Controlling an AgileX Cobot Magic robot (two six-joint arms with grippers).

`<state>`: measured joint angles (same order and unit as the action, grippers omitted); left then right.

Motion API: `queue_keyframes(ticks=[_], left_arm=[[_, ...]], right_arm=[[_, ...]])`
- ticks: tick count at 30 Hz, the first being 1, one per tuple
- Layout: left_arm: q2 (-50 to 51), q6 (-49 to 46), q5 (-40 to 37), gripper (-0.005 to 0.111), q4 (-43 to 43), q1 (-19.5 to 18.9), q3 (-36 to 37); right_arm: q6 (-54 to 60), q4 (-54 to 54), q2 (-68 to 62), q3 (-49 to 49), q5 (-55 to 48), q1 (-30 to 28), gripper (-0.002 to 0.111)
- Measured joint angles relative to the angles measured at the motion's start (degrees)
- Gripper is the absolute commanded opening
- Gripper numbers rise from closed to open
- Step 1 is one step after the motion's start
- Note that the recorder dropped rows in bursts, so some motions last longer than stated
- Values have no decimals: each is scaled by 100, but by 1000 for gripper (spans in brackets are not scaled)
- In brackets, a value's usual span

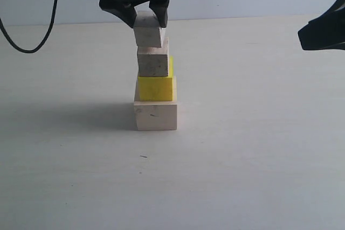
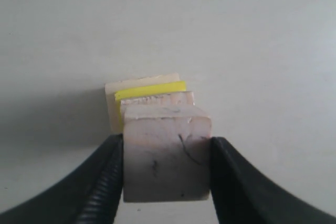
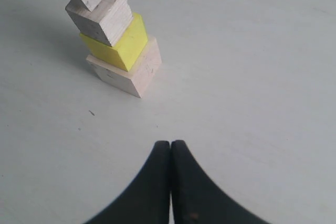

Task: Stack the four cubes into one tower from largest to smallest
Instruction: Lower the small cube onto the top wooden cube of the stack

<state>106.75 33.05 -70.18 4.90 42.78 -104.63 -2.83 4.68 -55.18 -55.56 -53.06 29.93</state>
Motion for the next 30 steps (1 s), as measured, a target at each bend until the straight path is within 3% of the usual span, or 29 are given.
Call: queue_keyframes(ticks=[30], left_arm=[[20,31,0,0,-82,0,13]], right_arm=[[0,22,0,0,0,0,0]])
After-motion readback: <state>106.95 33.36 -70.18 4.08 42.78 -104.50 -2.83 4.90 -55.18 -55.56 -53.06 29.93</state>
